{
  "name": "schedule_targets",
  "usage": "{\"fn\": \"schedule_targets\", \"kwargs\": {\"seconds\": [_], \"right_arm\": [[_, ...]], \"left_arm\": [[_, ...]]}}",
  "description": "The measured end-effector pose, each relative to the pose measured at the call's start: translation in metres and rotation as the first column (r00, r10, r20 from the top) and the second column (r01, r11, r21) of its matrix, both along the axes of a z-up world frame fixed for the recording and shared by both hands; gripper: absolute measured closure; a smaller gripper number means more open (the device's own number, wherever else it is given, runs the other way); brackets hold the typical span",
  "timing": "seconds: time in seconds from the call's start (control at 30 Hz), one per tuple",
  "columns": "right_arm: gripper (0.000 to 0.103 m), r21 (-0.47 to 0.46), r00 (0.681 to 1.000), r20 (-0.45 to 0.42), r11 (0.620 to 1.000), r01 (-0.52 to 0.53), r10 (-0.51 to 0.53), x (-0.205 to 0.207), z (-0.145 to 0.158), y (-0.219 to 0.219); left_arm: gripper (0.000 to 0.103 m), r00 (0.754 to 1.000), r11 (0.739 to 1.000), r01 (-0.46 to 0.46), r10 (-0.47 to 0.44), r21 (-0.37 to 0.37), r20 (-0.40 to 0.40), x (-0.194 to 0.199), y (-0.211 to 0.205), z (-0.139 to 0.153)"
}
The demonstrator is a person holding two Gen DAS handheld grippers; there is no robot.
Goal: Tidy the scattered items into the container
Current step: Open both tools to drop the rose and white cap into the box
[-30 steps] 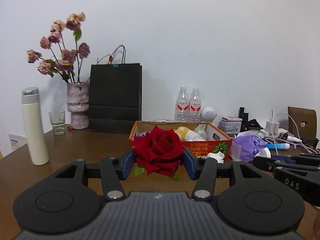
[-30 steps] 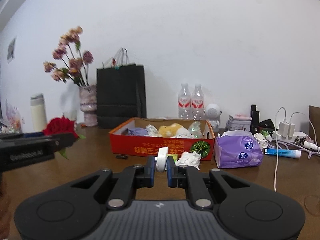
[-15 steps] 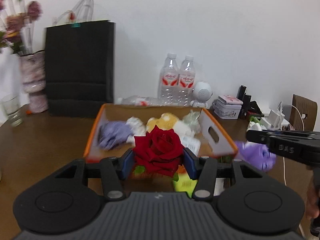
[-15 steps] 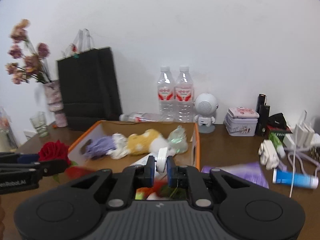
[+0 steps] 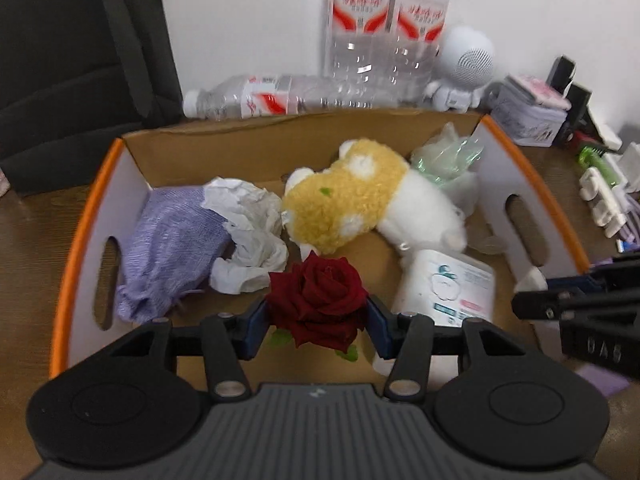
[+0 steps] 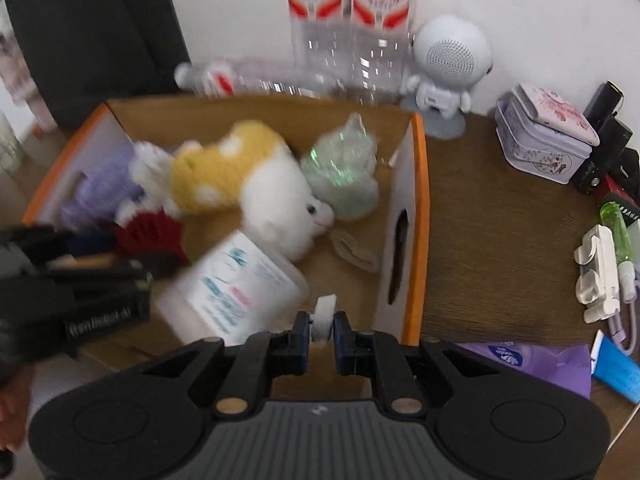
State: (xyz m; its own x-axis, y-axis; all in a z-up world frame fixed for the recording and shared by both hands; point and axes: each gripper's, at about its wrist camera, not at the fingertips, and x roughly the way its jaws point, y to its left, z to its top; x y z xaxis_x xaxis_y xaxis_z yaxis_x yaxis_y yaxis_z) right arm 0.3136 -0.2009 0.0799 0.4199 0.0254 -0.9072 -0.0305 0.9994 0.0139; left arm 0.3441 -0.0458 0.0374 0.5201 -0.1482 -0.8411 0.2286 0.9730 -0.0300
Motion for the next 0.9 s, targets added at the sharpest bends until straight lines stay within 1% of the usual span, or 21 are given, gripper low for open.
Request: {"fn": "schedule_targets", "kwargs": {"seconds": [0.03,0.07,0.13,0.2,0.23,0.27,0.3,0.33,0.37,0.4,0.43,0.5,0.53,0.57,0.6,0.63,0.67,0.7,0.73,0.83,0.9], "right_arm": [[0.082,-0.010,1.000,0.004,1.000,-0.001,0.001,0.000,-0.001,0.000],[0.073,-0.008,1.000,0.005,1.000,-0.005,0.005,0.000,-0.001,0.000],[0.064,0.006,1.000,0.020,1.000,-0.003,0.003,-0.001,0.004,-0.004],[0.063,0.015,0.999,0.045,1.000,0.010,-0.011,-0.003,0.013,-0.010],[0.058,0.014,0.998,0.057,1.000,0.020,-0.021,-0.002,0.017,-0.013],[0.058,0.018,0.997,0.068,0.999,0.029,-0.030,-0.003,0.020,-0.016],[0.058,0.033,0.996,0.075,0.999,0.034,-0.036,-0.005,0.022,-0.019],[0.058,0.045,0.996,0.078,0.998,0.034,-0.037,-0.007,0.024,-0.020],[0.058,0.048,0.996,0.083,0.998,0.028,-0.032,-0.010,0.026,-0.020],[0.058,0.046,0.996,0.088,0.999,0.019,-0.023,-0.013,0.027,-0.019],[0.058,0.047,0.996,0.086,0.999,0.003,-0.007,-0.015,0.026,-0.017],[0.058,0.060,0.997,0.069,0.998,-0.021,0.016,-0.018,0.023,-0.013],[0.058,0.075,0.998,0.061,0.997,-0.022,0.017,-0.019,0.022,-0.012],[0.055,0.095,0.998,0.052,0.995,-0.023,0.018,-0.019,0.021,-0.012],[0.053,0.114,0.999,0.047,0.993,-0.021,0.015,-0.020,0.020,-0.012],[0.050,0.128,0.999,0.047,0.992,-0.013,0.007,-0.021,0.019,-0.013],[0.046,0.132,0.999,0.050,0.991,-0.004,-0.003,-0.022,0.019,-0.013],[0.044,0.135,0.999,0.052,0.991,0.005,-0.012,-0.022,0.019,-0.014],[0.043,0.136,0.998,0.054,0.991,0.012,-0.019,-0.023,0.020,-0.014],[0.043,0.151,0.999,0.047,0.988,0.017,-0.024,-0.027,0.021,-0.013],[0.043,0.158,0.999,0.044,0.987,0.024,-0.032,-0.029,0.025,-0.010]], "left_arm": [[0.051,1.000,1.000,0.007,-0.007,-0.010,-0.012,0.003,-0.001,-0.003],[0.051,1.000,1.000,0.009,-0.009,-0.016,-0.013,0.004,-0.003,-0.004],[0.051,1.000,1.000,0.015,-0.015,-0.024,-0.014,0.004,-0.003,-0.006],[0.048,0.998,0.998,0.011,-0.014,-0.059,-0.053,0.006,0.002,-0.006],[0.047,0.997,0.997,0.004,-0.010,-0.077,-0.081,0.008,0.005,-0.006],[0.042,0.994,0.996,0.002,-0.012,-0.088,-0.107,0.008,0.007,-0.005],[0.033,0.992,0.995,0.014,-0.026,-0.098,-0.123,0.008,0.008,-0.005],[0.030,0.992,0.995,0.037,-0.048,-0.096,-0.120,0.005,0.008,-0.004],[0.024,0.993,0.996,0.053,-0.060,-0.073,-0.103,0.003,0.008,-0.004],[0.023,0.995,0.997,0.059,-0.062,-0.042,-0.083,0.000,0.007,-0.005],[0.022,0.995,0.997,0.065,-0.068,-0.033,-0.073,-0.002,0.007,-0.007],[0.020,0.993,0.993,0.074,-0.082,-0.088,-0.090,-0.004,0.010,-0.008],[0.018,0.993,0.990,0.076,-0.086,-0.119,-0.084,-0.006,0.011,-0.006],[0.010,0.993,0.985,0.091,-0.102,-0.146,-0.067,-0.009,0.012,-0.004],[0.007,0.991,0.981,0.114,-0.123,-0.159,-0.048,-0.012,0.011,0.000],[0.006,0.990,0.980,0.130,-0.137,-0.147,-0.035,-0.015,0.011,0.003],[0.004,0.989,0.981,0.143,-0.148,-0.131,-0.030,-0.017,0.012,0.005],[0.002,0.988,0.981,0.150,-0.155,-0.126,-0.028,-0.019,0.016,0.008],[0.002,0.989,0.982,0.142,-0.146,-0.127,-0.022,-0.020,0.021,0.011],[0.001,0.997,0.990,0.071,-0.072,-0.126,-0.004,-0.024,0.042,0.026],[0.000,0.999,0.993,0.037,-0.038,-0.116,-0.005,-0.030,0.053,0.036]]}}
